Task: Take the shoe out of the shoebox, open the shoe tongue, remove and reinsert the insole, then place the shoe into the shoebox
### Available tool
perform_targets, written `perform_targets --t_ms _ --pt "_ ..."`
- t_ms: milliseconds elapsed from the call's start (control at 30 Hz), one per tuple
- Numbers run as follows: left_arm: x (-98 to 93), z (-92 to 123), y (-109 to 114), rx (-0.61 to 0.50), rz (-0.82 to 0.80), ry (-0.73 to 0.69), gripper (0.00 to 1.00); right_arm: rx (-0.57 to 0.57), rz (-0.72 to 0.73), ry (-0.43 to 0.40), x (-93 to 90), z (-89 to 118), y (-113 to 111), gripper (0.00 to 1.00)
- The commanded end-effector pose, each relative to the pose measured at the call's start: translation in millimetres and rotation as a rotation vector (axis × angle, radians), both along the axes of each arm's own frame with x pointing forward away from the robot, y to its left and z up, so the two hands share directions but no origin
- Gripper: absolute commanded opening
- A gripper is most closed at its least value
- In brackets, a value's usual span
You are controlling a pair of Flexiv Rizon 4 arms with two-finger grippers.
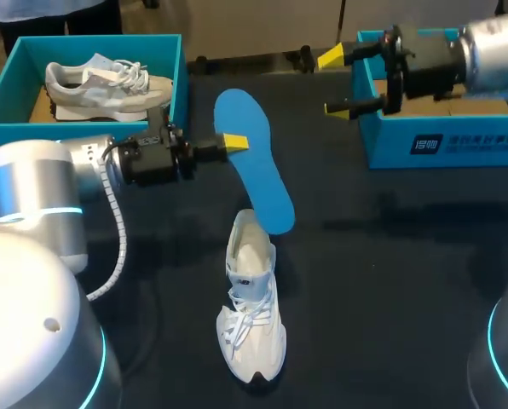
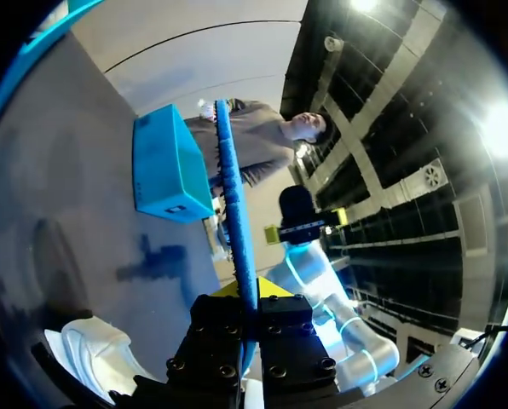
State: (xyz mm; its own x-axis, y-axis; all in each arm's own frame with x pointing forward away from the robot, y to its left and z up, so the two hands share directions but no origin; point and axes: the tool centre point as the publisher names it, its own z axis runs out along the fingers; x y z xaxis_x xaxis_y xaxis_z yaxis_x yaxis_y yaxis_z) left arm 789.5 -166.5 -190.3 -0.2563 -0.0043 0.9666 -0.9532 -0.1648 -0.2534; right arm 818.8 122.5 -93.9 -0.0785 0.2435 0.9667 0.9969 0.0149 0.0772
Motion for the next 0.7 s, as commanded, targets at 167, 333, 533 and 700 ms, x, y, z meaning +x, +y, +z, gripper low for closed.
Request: perform_targets --t_ms 167,333,533,700 --pt "9.2 -3.4 -11.4 0.001 -0.013 0.030 0.00 -0.385 0.046 -0.009 -2.9 38.0 0.8 1.00" --pt "13.8 -6.5 -16.0 0.001 -0.009 0.062 0.00 -0.560 0.118 0.038 -2.0 55.4 15.5 1.00" --pt "14.6 -8.0 -18.4 0.018 -0.014 0.083 0.00 -0.708 0.094 0.107 -3.9 69.2 25.2 1.00" --pt "14.6 -8.0 -18.4 0.018 -0.014 0.083 0.00 -0.846 0.008 0.184 -10.7 84.1 33.2 1.00"
